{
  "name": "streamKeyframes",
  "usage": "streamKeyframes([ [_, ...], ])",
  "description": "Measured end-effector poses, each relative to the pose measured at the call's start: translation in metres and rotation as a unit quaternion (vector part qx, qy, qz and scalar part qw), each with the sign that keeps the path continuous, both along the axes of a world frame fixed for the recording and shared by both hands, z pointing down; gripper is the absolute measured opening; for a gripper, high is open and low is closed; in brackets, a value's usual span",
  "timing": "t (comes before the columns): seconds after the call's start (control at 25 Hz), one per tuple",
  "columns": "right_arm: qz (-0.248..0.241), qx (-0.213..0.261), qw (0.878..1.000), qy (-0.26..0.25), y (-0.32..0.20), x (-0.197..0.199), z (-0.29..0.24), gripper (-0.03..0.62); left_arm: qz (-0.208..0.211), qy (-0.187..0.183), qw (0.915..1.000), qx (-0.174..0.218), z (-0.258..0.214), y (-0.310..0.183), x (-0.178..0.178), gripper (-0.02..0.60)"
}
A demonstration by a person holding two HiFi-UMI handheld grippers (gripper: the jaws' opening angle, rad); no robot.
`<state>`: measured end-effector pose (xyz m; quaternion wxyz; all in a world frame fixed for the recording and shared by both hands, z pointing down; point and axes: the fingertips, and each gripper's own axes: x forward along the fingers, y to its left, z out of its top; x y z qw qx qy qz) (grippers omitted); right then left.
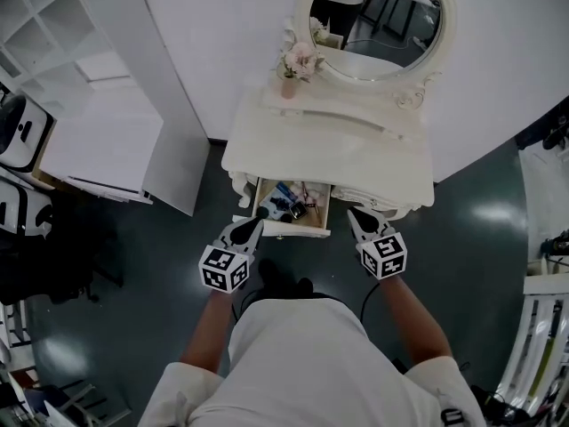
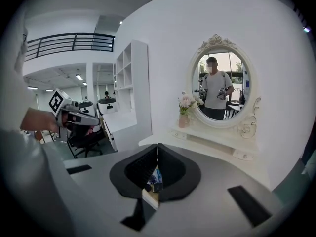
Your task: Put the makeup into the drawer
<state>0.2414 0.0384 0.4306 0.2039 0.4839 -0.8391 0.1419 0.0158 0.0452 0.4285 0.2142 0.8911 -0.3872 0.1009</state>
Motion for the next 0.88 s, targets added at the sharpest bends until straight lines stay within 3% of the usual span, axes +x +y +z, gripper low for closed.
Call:
streamKeyframes([
  [0.48, -0.028, 0.016, 0.999, -0.012, 0.044, 0.026, -0.008, 0.029, -0.058, -0.01, 0.9982, 0.014, -0.018, 0.057, 0.01, 0.017],
  [0.88, -0.001, 0.043, 0.999, -0.019, 0.045, 0.024, -0.023, 0.029, -0.058, -0.019, 0.9975, 0.035, -0.031, 0.057, -0.01, 0.017],
])
